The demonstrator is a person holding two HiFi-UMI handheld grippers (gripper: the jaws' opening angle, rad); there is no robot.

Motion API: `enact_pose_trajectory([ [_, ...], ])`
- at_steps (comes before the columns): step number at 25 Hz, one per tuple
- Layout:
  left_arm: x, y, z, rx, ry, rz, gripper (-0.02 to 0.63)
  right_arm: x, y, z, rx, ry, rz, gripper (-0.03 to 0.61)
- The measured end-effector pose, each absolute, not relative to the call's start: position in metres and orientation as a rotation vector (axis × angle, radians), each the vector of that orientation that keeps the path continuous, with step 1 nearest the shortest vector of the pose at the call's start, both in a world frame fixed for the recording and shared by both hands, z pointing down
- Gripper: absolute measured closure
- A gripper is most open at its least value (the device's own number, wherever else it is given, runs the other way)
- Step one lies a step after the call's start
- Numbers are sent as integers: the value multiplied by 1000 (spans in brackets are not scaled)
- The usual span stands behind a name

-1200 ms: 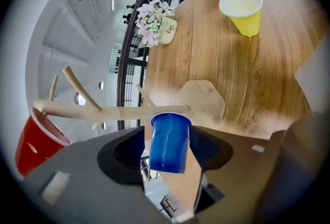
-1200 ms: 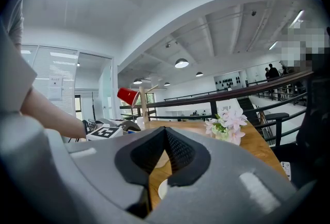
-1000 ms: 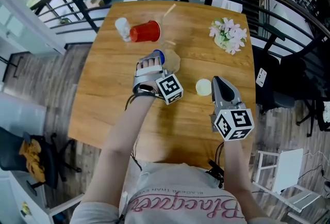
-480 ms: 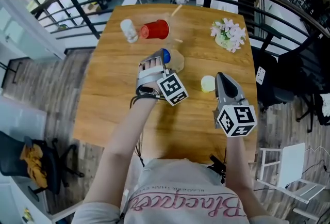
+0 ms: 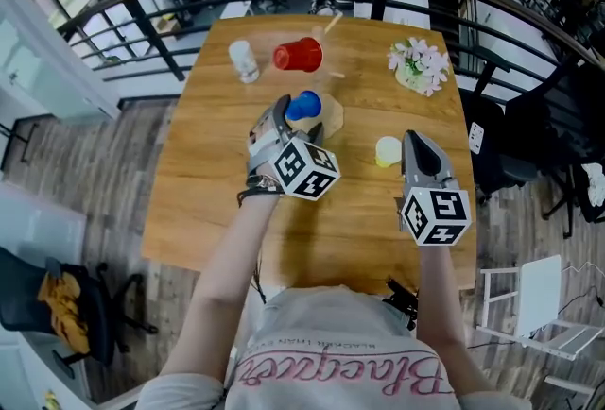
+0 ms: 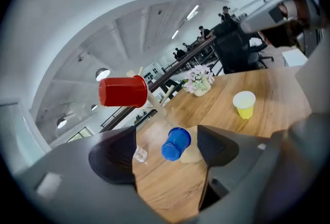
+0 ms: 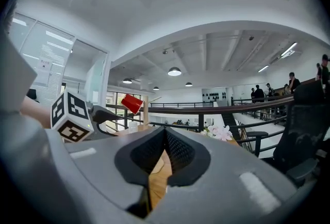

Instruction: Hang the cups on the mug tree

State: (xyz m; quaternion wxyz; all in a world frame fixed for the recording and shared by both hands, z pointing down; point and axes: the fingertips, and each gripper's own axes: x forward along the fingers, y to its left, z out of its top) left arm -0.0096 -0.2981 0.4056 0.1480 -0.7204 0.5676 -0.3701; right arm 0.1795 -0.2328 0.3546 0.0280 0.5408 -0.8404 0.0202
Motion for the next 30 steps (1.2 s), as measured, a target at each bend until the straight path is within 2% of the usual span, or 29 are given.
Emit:
enact_pose_trajectory([
  [2,-15,-292,395,-2104,1674,-973,238,180,-230,353,1686,-2591,57,577],
  [6,-31,-278,370,-2068,1724,-807,336,176,-225,352,1702,-2587,38,575],
  [8,-37,-271,363,-2071,1744,-735,373,174,-223,352,1707,-2588,32,537],
  [12,-48,-261,352,-2119,1800,-589,459,171,-218,350,1721,-2584,14,510],
  [17,-64,-254,348,-2201,1900,-394,598,170,-214,351,1746,-2556,-26,438],
  [23,-67,-252,352,-2294,1893,-286,598,177,-215,360,1799,-2529,14,231],
  [26,-72,-251,352,-2324,1900,-241,598,179,-218,369,1812,-2504,65,174],
  [30,-76,-251,357,-2339,1885,-228,597,179,-226,384,1829,-2459,86,135],
])
